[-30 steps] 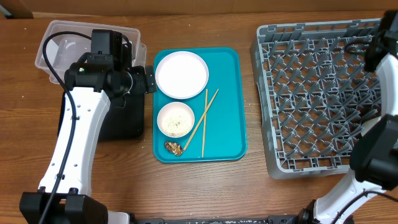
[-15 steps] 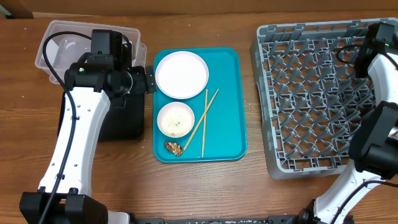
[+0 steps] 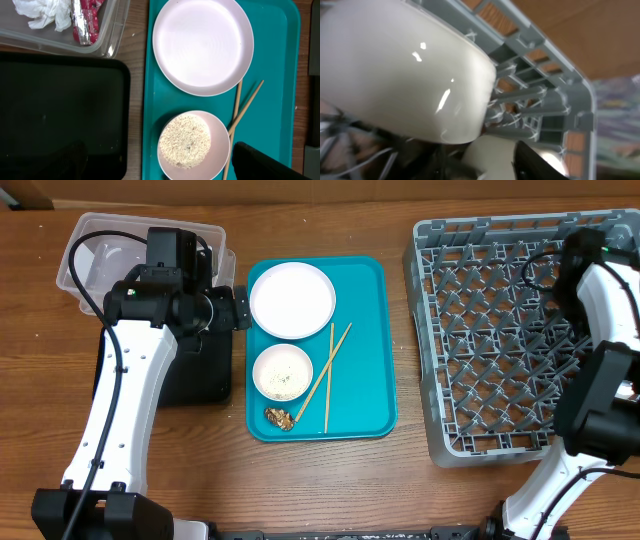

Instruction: Sort waste into correct bins and load items into the dishwasher

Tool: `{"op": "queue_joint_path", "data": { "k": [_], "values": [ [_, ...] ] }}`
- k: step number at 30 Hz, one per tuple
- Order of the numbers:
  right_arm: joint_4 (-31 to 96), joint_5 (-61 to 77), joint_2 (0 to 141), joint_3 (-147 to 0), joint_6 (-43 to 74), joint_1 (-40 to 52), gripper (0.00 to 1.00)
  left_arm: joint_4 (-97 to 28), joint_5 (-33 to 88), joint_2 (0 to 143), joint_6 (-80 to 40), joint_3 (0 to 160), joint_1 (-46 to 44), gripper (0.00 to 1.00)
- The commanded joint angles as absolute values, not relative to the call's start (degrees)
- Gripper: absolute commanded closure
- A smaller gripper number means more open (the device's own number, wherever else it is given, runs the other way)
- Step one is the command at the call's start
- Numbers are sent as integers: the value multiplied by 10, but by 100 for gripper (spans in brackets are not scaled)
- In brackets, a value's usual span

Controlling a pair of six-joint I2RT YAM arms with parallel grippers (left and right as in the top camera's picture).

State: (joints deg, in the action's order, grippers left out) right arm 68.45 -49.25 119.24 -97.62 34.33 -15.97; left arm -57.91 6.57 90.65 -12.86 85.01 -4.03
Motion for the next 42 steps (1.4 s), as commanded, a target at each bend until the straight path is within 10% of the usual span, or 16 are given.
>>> {"op": "queue_joint_path", "data": {
  "k": [1, 10, 16, 42],
  "values": [
    [683, -457, 1128, -976, 345, -154, 41, -580, 58, 906, -118, 856, -41, 6],
    [702, -166, 973, -984, 281, -154, 0, -580, 60, 906, -118, 856, -42, 6],
    [765, 133, 959, -982, 141, -142, 0, -571, 59, 906, -117, 856, -72, 7],
    [805, 125, 961, -982, 115, -61, 0, -608, 13, 1124, -120, 844, -318, 16]
  ]
}}
